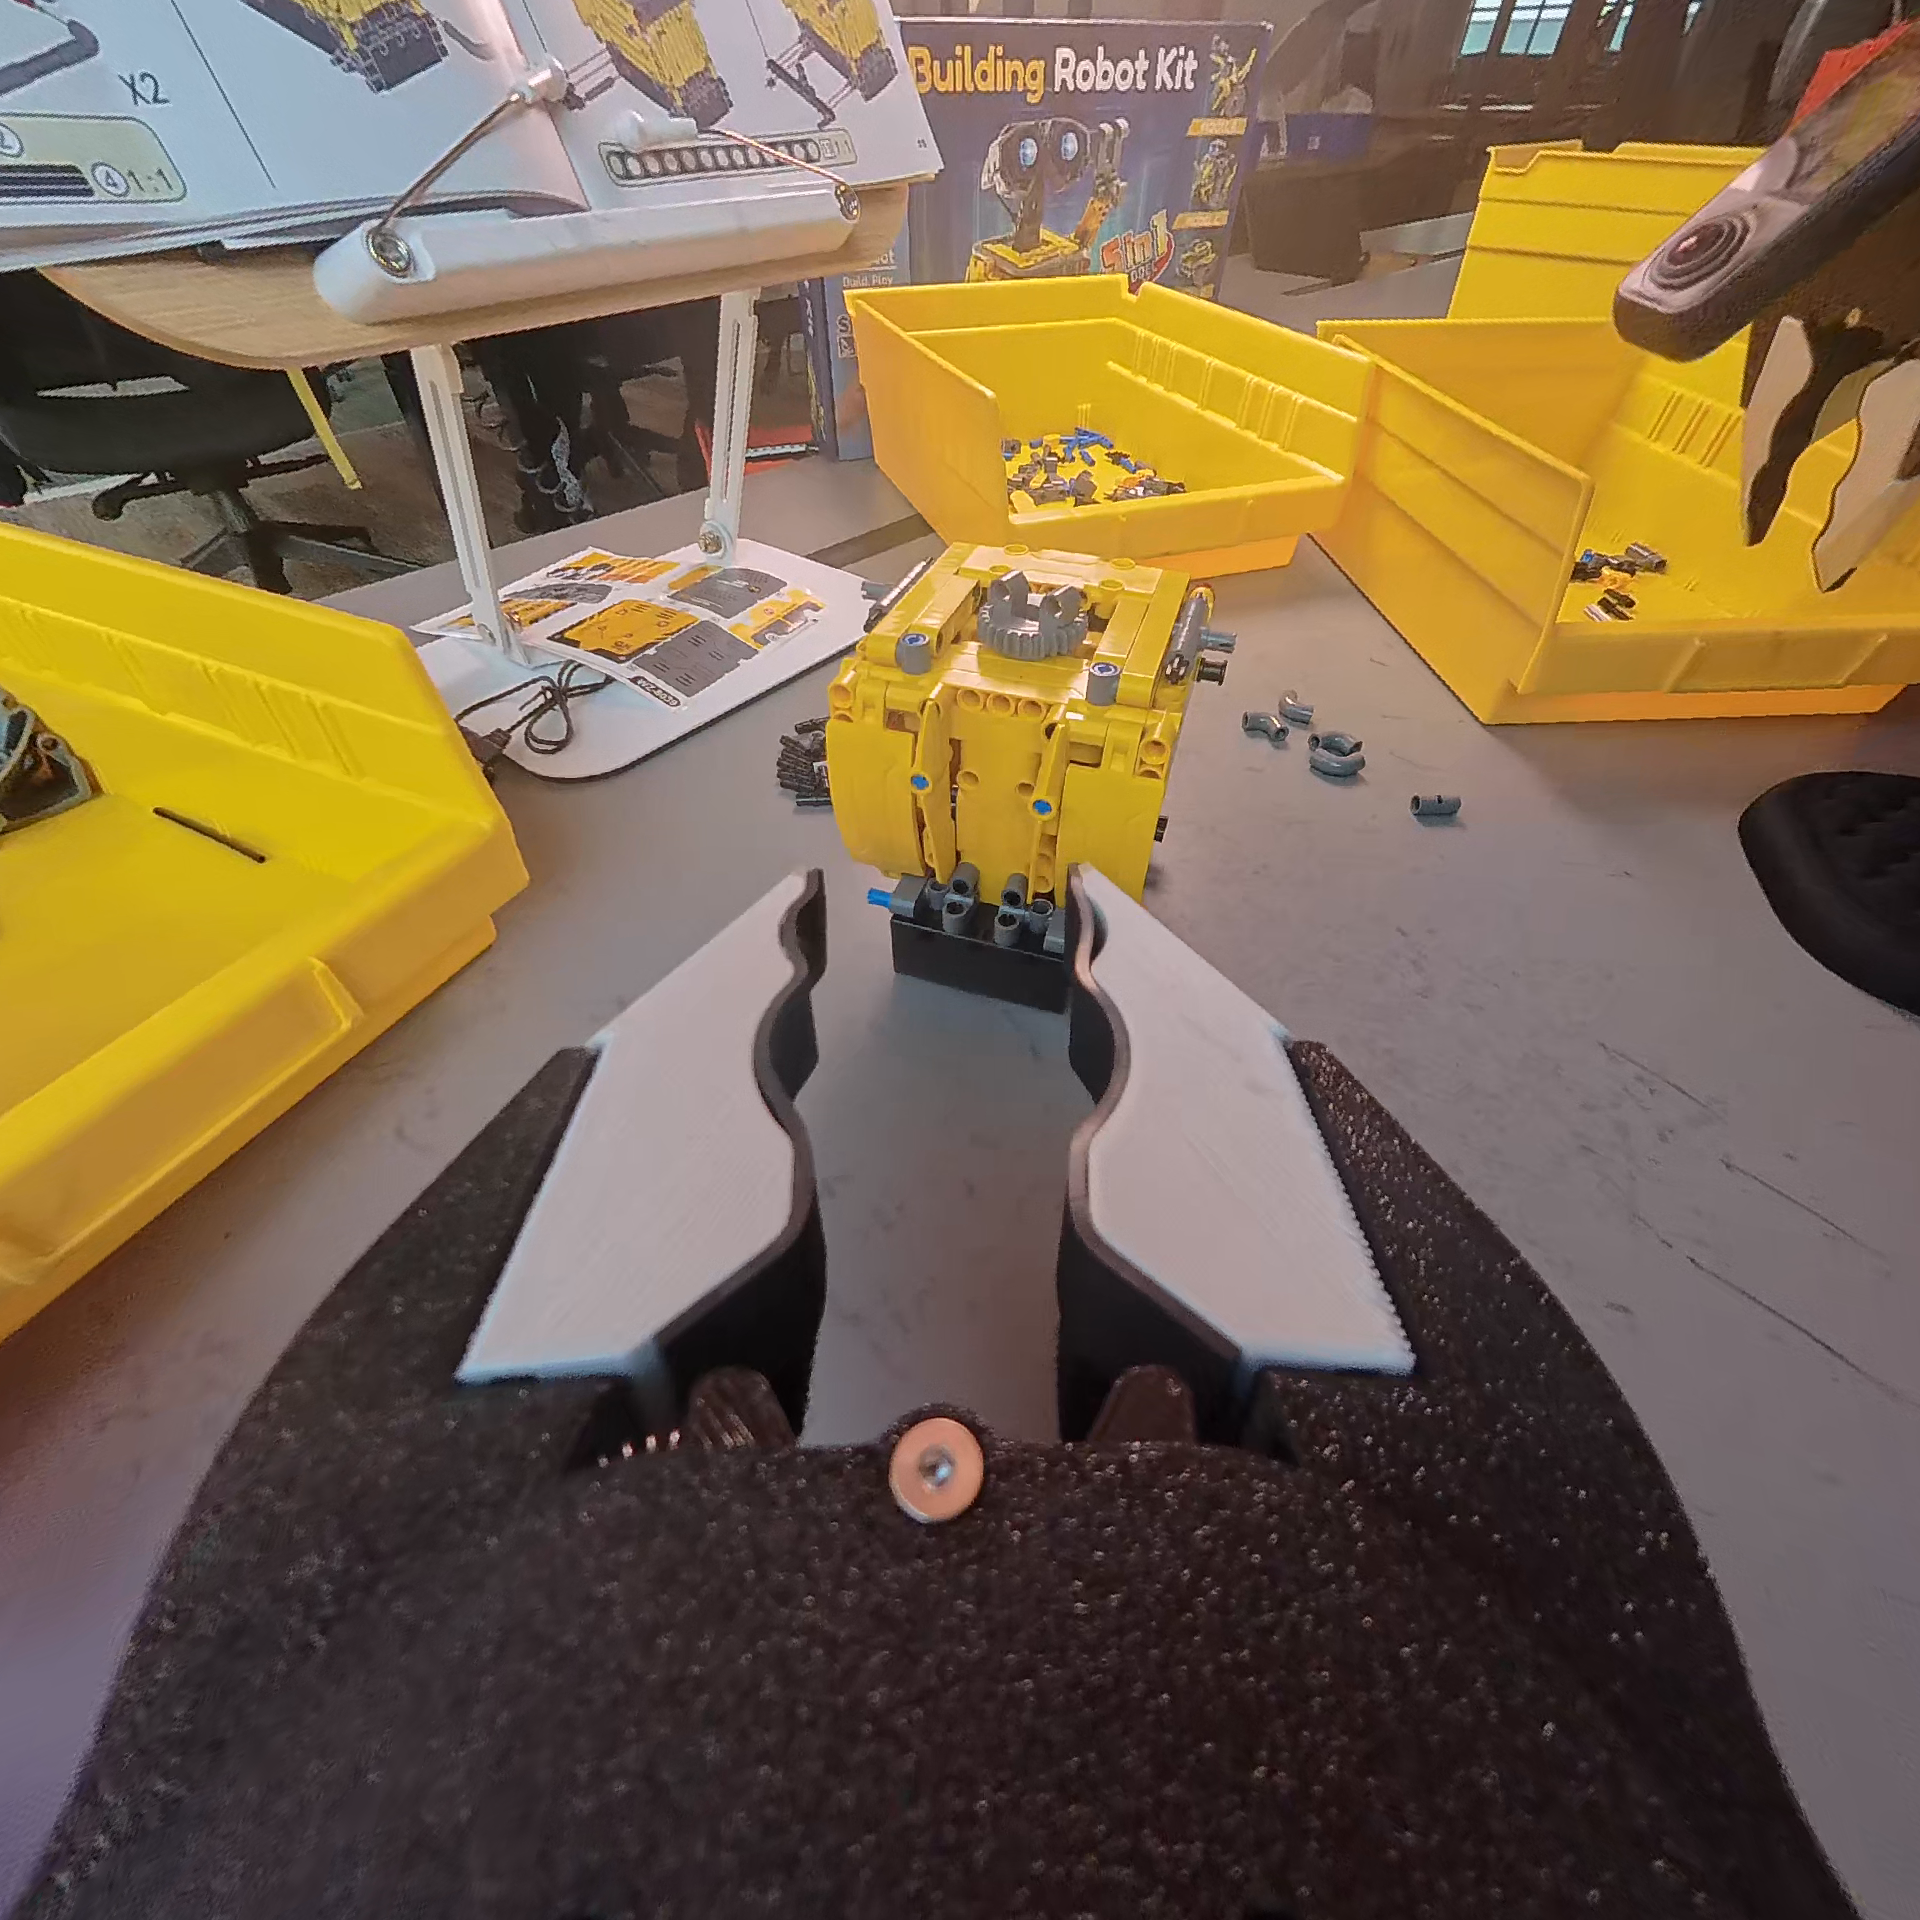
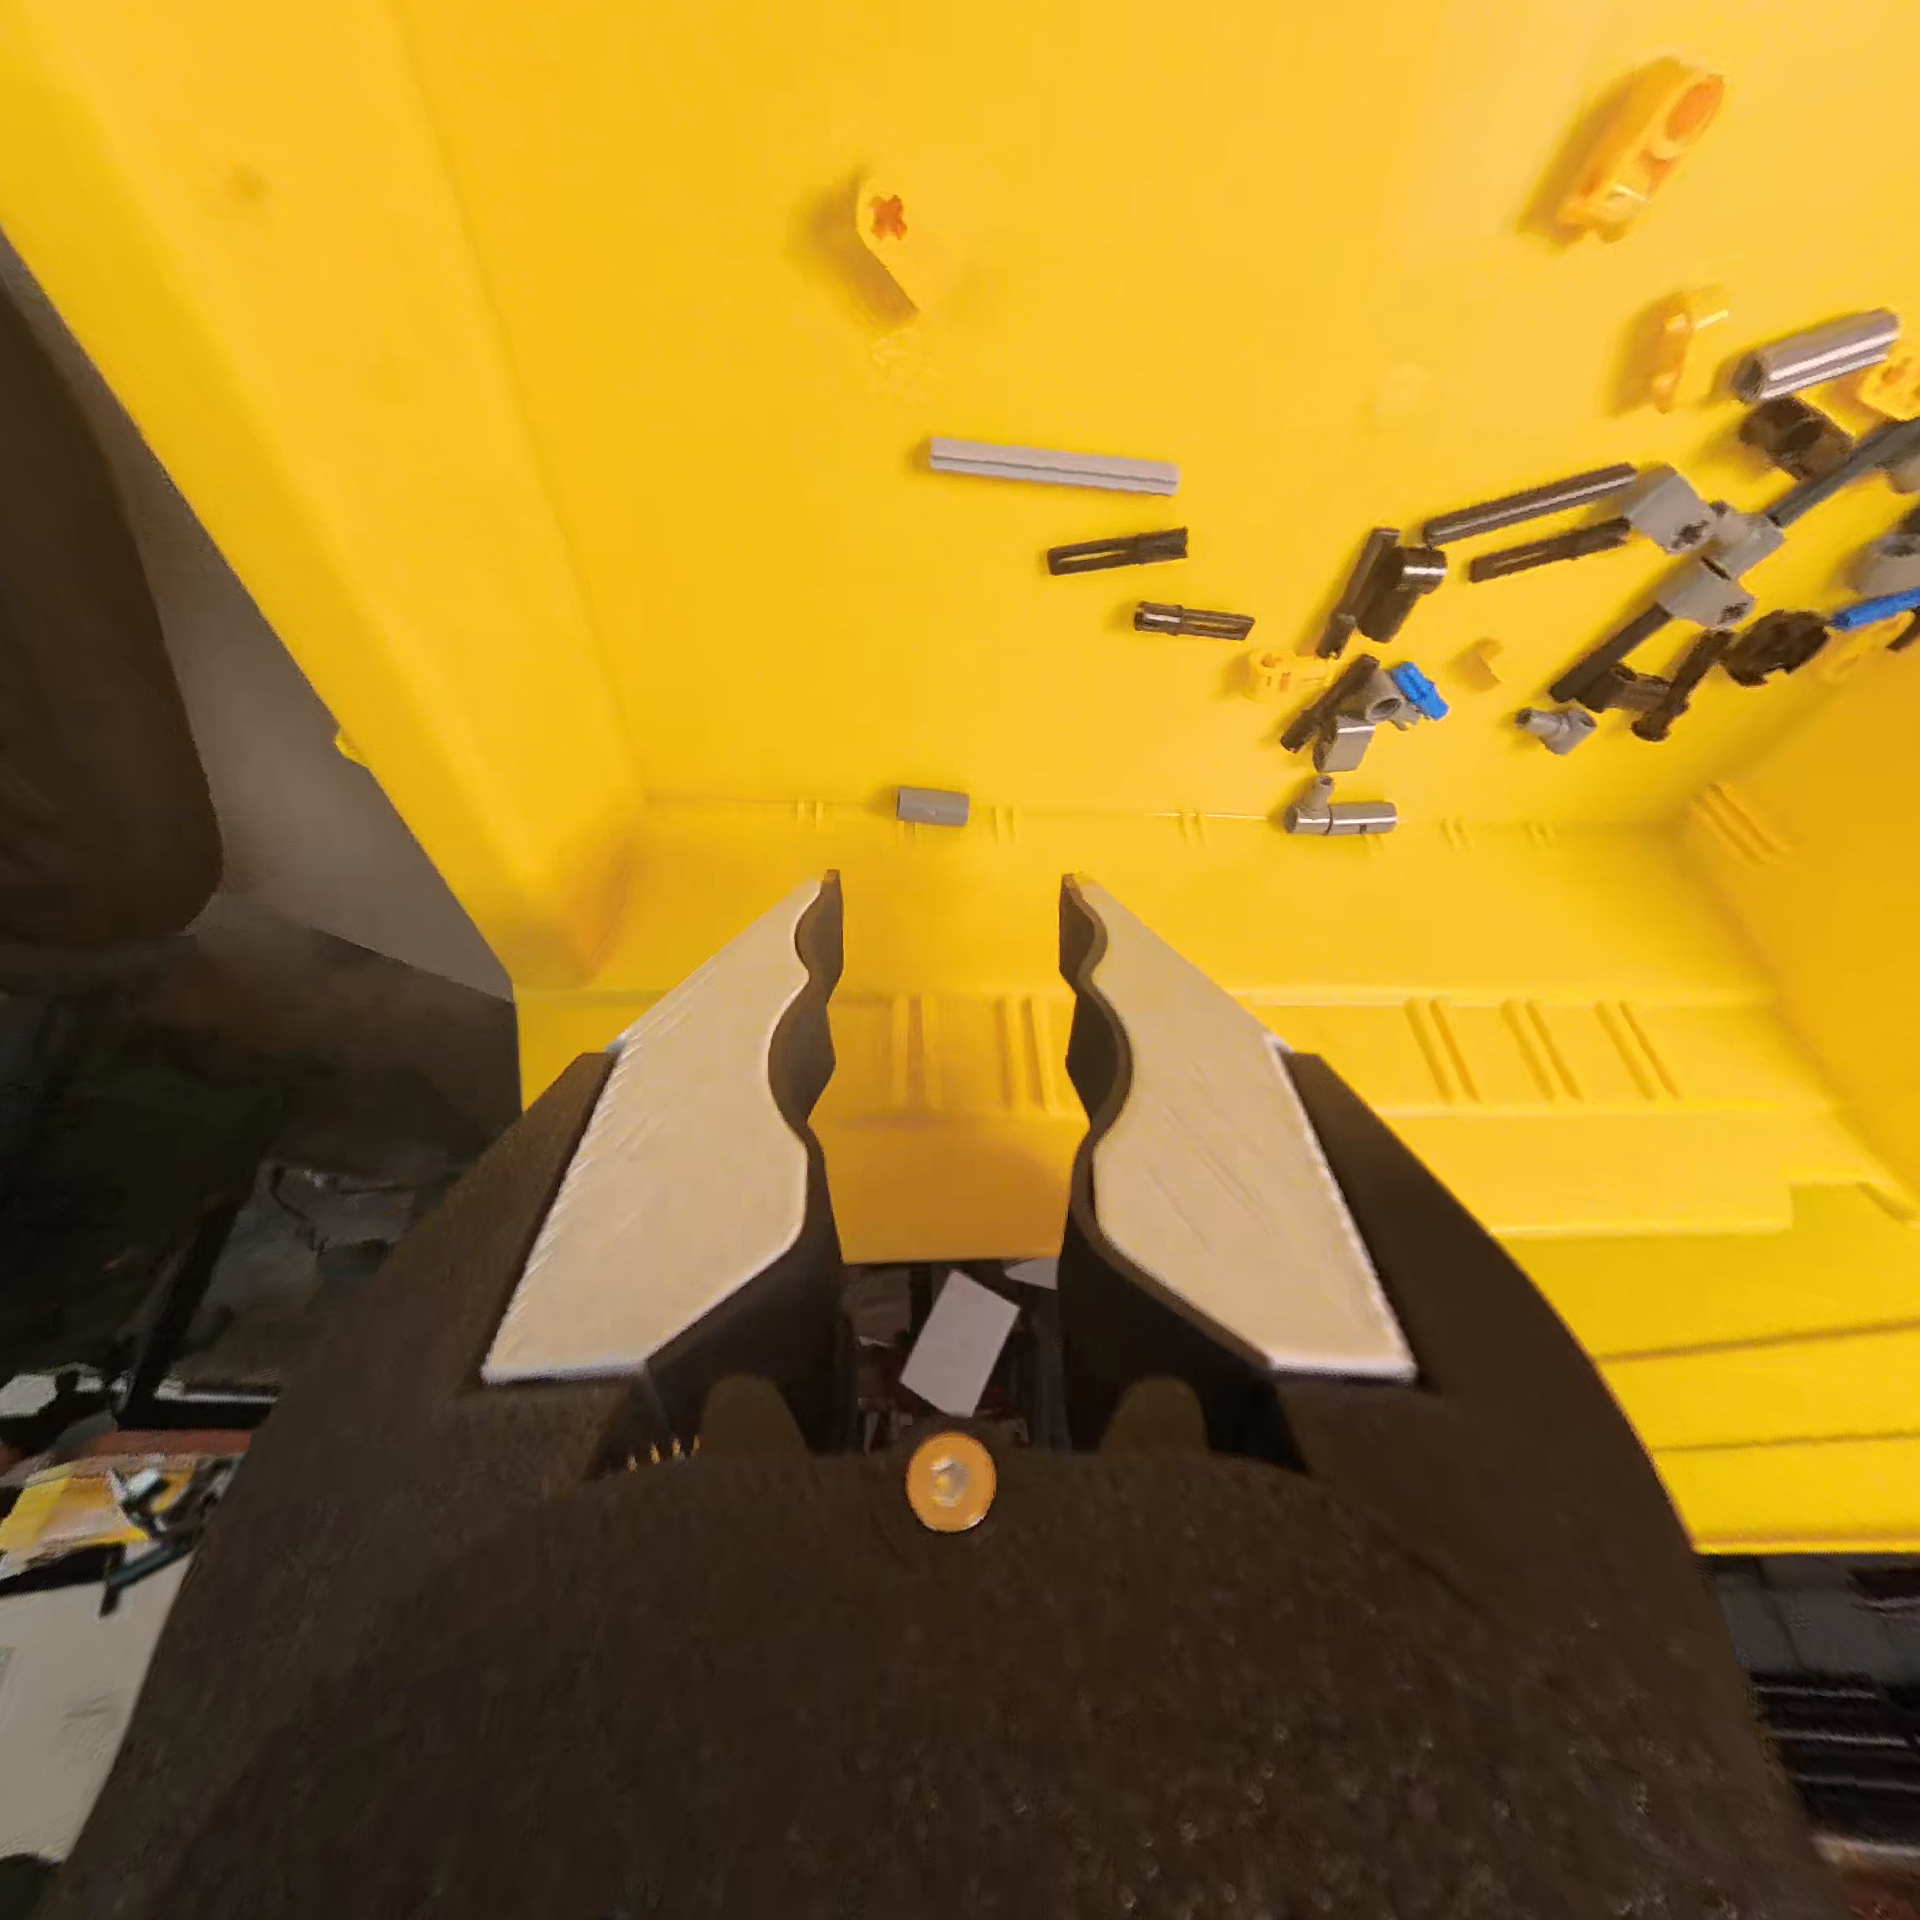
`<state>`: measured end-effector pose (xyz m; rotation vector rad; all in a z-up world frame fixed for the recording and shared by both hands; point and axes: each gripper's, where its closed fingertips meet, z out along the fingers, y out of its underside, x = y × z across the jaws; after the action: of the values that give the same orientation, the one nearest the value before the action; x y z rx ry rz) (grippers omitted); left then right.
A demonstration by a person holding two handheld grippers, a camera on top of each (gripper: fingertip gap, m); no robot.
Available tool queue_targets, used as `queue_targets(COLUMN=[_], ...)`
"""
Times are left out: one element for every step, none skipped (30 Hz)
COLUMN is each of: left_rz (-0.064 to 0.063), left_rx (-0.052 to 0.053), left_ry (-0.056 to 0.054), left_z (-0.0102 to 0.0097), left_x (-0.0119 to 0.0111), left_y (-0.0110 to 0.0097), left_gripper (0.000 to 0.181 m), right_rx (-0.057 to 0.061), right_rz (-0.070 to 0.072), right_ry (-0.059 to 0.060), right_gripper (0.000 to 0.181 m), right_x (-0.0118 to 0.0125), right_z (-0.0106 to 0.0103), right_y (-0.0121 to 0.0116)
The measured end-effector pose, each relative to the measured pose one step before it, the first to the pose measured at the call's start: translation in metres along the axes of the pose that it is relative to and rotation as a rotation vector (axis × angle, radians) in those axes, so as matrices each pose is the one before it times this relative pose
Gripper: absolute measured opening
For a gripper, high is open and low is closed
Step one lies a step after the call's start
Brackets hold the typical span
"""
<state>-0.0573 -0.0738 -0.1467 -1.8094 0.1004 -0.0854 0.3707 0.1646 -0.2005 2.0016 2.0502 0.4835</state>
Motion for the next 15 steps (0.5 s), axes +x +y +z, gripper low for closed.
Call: queue_targets(left_rz=[0.0021,0.0029,0.0024,0.0004,-0.0017,-0.0028,-0.0025,-0.0012,0.0001,0.0009,0.0013,0.0011,0.0002,-0.0009,-0.0013], left_rx=[0.0008,0.0016,0.0034,0.0043,0.0036,0.0024,0.0013,0.0001,-0.0012,-0.0015,-0.0011,-0.001,-0.001,-0.0007,-0.0005], left_ry=[0.001,-0.0007,-0.0021,-0.0025,-0.0015,-0.0006,-0.0002,-0.0004,-0.0001,0.0003,0.0001,-0.0004,-0.0007,-0.0006,-0.0007], left_z=[-0.00037,-0.00054,-0.00079,-0.00086,-0.00061,-0.00047,-0.00029,-0.0001,0.00002,0.00014,0.00018,0.00006,0.00016,-0.00003,0.00007], left_x=[0.00053,0.00017,-0.00006,-0.00056,-0.00051,-0.00062,-0.00042,-0.00026,-0.00013,0.00006,0.0001,-0.00005,-0.00023,-0.00021,-0.00042], left_y=[-0.00042,-0.00058,-0.00105,-0.00104,-0.00092,-0.00049,-0.0002,0.00011,0.00025,0.00036,0.0003,0.00021,0.00029,0.0003,0.00025], left_gripper=[0.045,0.045,0.045,0.045,0.045,0.045,0.045,0.045,0.045,0.045,0.045,0.045,0.045,0.045,0.045], right_rx=[-0.0146,-0.0102,-0.0177,-0.0213,-0.014,-0.0134,-0.0171,-0.0201,-0.0079,-0.0046,-0.0099,-0.012,-0.0102,-0.0077,-0.0088], right_rz=[-0.0134,-0.0066,-0.0089,-0.0109,-0.0058,-0.0033,-0.0047,-0.0055,-0.0067,-0.0004,-0.0021,-0.0061,-0.0081,-0.0058,-0.0056], right_ry=[-0.0111,-0.0171,-0.0009,0.0014,-0.0082,-0.0086,0.0038,0.0052,-0.002,-0.0053,0.0037,0.0083,0.0064,0.0014,-0.0005], right_gripper=[0.041,0.041,0.041,0.041,0.041,0.041,0.041,0.04,0.04,0.039,0.037,0.034,0.031,0.028,0.028], right_x=[-0.00289,-0.00284,-0.00006,0.0004,-0.00105,-0.00101,0.00084,0.00096,-0.00033,-0.00059,0.00068,0.00138,0.00113,0.00047,0.00013], right_z=[0.0036,0.00429,0.00453,0.00453,0.00403,0.00369,0.00328,0.00278,0.00223,0.00175,0.00152,0.00142,0.00163,0.00154,0.00028], right_y=[-0.00177,-0.00194,-0.00021,0.00058,-0.00049,-0.00045,0.00039,0.00132,-0.00047,-0.00095,0.00003,0.00058,0.00047,0.00006,0.0006])
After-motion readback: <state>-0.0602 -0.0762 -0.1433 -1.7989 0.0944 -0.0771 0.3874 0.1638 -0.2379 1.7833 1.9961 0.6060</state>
